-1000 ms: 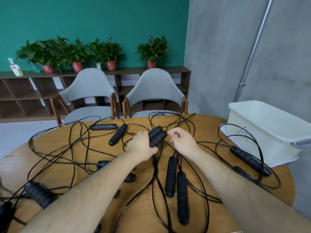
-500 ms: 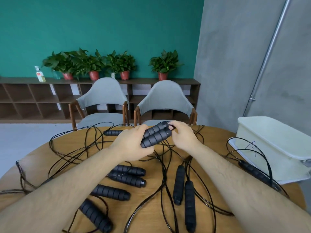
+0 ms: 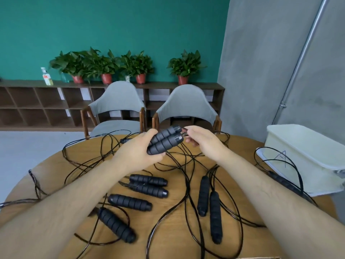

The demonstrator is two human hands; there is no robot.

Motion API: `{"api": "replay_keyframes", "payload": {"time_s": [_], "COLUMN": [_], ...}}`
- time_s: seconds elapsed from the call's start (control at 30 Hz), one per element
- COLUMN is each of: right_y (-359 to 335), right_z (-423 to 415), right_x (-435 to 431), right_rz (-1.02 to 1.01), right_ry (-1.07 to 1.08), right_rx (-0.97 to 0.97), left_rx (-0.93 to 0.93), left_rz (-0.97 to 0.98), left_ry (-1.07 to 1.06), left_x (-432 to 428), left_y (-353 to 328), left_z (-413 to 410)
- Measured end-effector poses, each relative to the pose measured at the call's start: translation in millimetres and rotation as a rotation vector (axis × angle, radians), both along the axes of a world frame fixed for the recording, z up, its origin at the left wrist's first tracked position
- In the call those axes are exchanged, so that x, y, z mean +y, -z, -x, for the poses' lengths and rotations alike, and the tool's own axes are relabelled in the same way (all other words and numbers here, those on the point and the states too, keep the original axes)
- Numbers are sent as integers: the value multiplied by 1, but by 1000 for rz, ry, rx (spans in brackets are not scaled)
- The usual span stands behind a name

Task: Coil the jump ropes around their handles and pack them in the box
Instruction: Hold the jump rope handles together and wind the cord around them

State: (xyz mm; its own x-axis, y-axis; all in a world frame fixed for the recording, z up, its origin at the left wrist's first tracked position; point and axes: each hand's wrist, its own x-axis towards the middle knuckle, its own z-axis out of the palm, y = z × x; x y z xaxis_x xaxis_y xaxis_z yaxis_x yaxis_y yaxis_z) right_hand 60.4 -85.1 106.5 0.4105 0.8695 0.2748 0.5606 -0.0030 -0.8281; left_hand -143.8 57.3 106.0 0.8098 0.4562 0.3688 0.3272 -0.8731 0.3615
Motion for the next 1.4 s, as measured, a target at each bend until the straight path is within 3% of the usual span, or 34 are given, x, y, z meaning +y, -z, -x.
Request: {"api": "replay_keyframes", "payload": {"time_s": [0.2, 0.43, 0.63, 0.73, 0.83, 0.97, 1.03, 1.17, 1.27, 1.4], "right_y": [-1, -13, -18, -25, -28, -25, -28, -38, -41, -55], "right_z": [26, 43, 40, 31, 25, 26, 37, 60, 68, 69], "right_x": [0, -7, -6, -10, -12, -8, -3, 9, 9, 1], "right_rz": [-47, 30, -110, -135, -203, -112, -2, 91, 145, 171], "right_ry": [75, 6, 91, 66, 122, 172, 164, 132, 68, -5], "right_rx": [-269, -304, -384, -473, -382, -413, -489, -620, -779, -956], "left_rx": [-64, -95, -15, -127, -291, -302, -306, -254, -120, 168], "left_rz": [66, -76, -46, 140, 375, 565, 479, 52, -325, -624], "left_ry": [26, -125, -145, -89, 6, 89, 50, -173, -295, -345], "left_x": [15, 17, 12, 9, -3, -23, -29, -28, -18, -10], "left_y": [9, 5, 4, -9, -32, -68, -79, -84, -85, -80], "left_z": [21, 52, 51, 55, 54, 41, 29, 5, -3, -9]}}
